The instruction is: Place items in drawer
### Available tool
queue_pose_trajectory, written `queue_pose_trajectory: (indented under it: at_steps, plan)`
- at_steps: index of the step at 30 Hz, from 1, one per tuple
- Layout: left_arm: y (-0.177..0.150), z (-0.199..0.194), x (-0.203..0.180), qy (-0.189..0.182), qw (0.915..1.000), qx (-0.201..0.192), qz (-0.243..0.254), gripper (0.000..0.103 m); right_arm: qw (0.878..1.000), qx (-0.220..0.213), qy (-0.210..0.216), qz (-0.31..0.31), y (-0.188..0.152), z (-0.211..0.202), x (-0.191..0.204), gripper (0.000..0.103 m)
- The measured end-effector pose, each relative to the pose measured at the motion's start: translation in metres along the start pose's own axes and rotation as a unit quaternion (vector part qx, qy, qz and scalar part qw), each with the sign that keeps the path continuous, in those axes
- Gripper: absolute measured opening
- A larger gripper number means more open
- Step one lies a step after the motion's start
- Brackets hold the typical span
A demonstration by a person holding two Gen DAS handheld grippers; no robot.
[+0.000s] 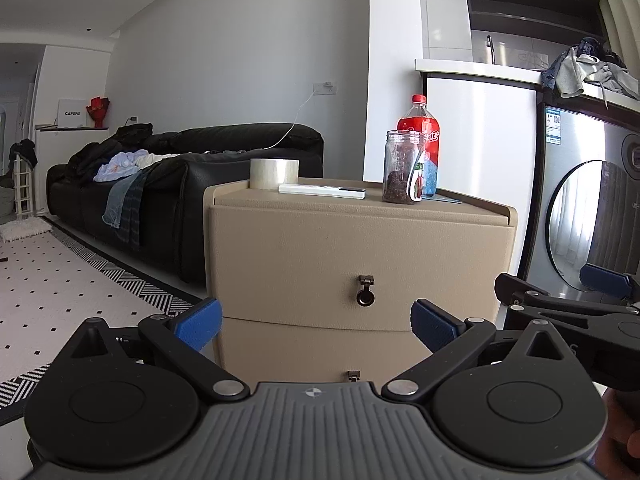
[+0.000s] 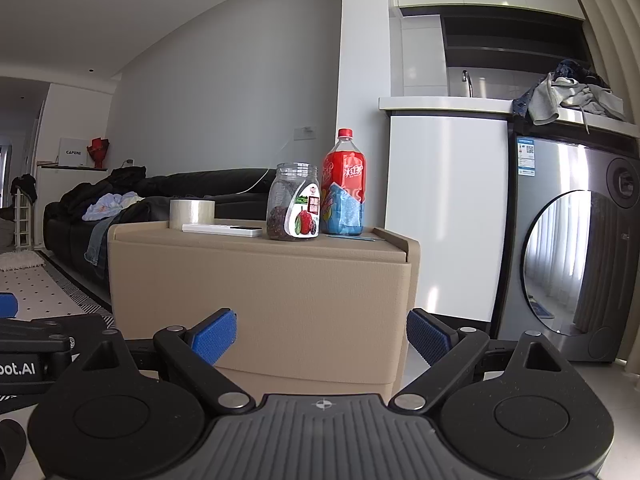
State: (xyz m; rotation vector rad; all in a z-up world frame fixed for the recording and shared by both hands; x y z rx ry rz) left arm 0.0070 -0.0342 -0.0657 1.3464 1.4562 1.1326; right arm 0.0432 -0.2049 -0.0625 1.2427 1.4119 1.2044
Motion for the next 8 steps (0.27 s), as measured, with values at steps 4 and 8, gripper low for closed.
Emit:
queue_pose_trajectory:
  at_steps: [4,8]
  plan:
    - [0.0002,-0.0001,-0.0004,-0.002,1.0,0.005,0.001,0.103,1.0,0.0,0.0,0.0,0.0,-0.0006,0.0,0.094]
    - [0.0001,-0.0001,0.0004,0.0,1.0,0.008,0.002,0.103,1.0,0.0,0.0,-0.002,0.0,-0.0013,0.0009,0.094]
Point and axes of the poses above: each gripper's, at about its wrist camera, not at the fingertips, and z roughly the way its jaws point, x to its left, y to its top, the point moved 8 cm from there along z, roughly the way its jaws point, and after that the axes turned 3 degrees about z, right-handed, at the moved point
